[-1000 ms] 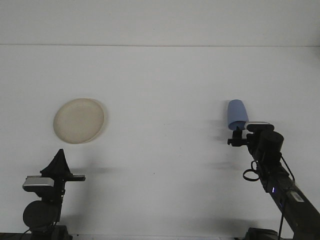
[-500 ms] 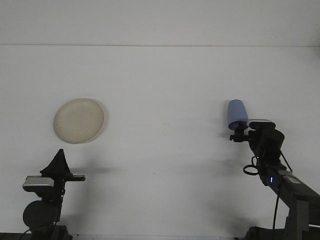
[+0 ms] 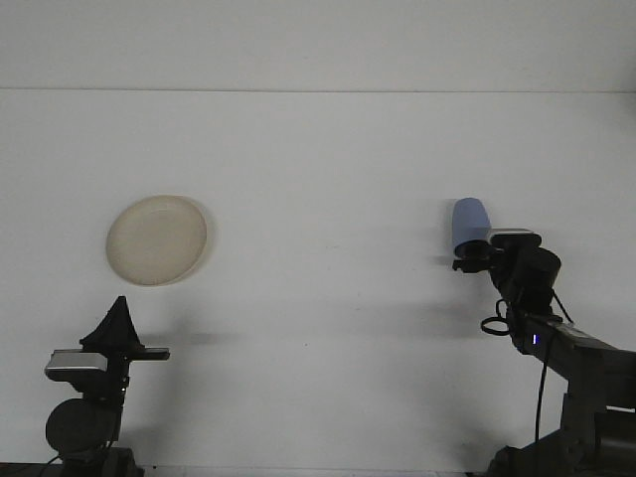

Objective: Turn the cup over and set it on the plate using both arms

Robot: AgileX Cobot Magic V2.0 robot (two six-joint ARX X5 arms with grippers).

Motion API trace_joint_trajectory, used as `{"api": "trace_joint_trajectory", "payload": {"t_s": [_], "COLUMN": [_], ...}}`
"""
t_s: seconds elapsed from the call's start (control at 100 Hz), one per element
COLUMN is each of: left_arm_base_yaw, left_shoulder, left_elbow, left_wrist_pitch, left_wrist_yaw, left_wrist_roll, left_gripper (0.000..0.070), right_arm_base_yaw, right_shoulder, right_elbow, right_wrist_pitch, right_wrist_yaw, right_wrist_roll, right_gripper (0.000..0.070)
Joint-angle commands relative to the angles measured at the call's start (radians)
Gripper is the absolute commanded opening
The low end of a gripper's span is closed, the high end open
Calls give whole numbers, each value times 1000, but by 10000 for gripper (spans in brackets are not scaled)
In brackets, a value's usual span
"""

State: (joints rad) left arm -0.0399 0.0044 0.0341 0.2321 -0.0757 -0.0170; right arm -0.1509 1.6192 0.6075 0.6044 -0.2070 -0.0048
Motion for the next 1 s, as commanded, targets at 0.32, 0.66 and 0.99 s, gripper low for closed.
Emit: {"api": "trace_joint_trajectory", "payload": {"t_s": [0.32, 0.66, 0.99], "left_arm_base_yaw": [0, 0, 0], "left_shoulder": [-1, -1, -1], "left_elbow": [-20, -20, -20], "left_wrist_pitch": [14, 14, 14], "left_wrist_yaw": [1, 1, 1], "left_wrist_roll": [2, 2, 2], "left_gripper": [11, 11, 11], "right_arm_base_yaw": [-7, -6, 35], "right_shoulder": [38, 12, -282], "right_elbow": [15, 15, 15], "right_wrist_pitch": [52, 32, -249], "right_wrist_yaw": [-4, -24, 11], "right_wrist_roll": [-38, -10, -2], "right_gripper": [42, 3, 3]}}
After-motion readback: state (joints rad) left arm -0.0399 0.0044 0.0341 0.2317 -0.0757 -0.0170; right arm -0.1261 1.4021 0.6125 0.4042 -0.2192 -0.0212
